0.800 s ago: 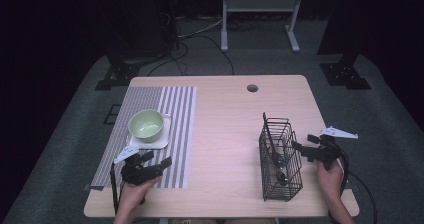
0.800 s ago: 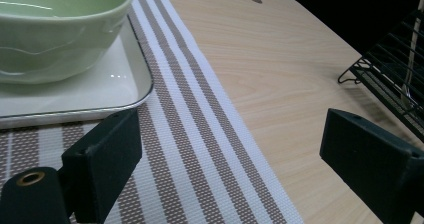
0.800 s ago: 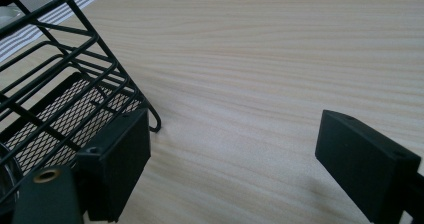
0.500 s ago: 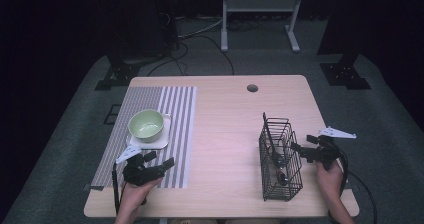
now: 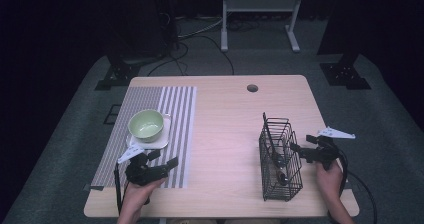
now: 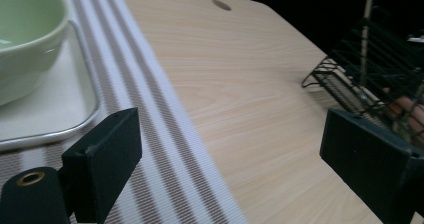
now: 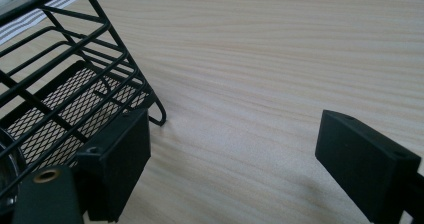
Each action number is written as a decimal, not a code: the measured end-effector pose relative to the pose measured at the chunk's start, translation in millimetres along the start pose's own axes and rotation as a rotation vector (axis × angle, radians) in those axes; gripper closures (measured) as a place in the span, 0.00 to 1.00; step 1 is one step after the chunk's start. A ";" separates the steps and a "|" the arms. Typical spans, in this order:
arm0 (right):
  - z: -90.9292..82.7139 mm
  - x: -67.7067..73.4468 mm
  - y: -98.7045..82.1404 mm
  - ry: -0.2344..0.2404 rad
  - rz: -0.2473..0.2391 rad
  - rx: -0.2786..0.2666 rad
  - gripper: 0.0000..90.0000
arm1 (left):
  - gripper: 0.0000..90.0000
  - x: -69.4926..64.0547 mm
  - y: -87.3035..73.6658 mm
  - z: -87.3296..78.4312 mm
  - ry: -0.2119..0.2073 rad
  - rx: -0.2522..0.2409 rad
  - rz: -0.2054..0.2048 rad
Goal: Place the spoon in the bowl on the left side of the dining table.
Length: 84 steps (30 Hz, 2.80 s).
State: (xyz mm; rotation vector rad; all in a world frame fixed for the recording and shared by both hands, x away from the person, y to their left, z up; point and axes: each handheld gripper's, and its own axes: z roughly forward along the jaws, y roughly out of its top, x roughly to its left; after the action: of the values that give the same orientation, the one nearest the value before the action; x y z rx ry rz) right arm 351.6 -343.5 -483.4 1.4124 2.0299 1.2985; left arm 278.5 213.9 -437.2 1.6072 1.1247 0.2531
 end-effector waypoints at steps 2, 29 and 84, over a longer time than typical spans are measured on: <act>-0.1 -0.3 0.0 0.001 0.002 -0.001 0.15 | 0.10 -7.6 3.3 4.5 -0.029 0.003 0.010; -2.1 0.5 -0.4 0.018 -0.013 -0.015 0.15 | 0.10 -56.5 17.4 46.5 -0.151 0.029 0.078; -4.7 -4.3 -1.1 0.039 0.023 -0.039 0.15 | 0.10 -142.4 42.2 111.2 -0.331 0.056 0.135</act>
State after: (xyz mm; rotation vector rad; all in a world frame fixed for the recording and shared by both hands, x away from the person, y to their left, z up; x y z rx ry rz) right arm 349.6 -349.6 -482.7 1.4081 2.0075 1.3779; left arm 300.1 36.0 -389.2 1.7040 0.7773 0.0402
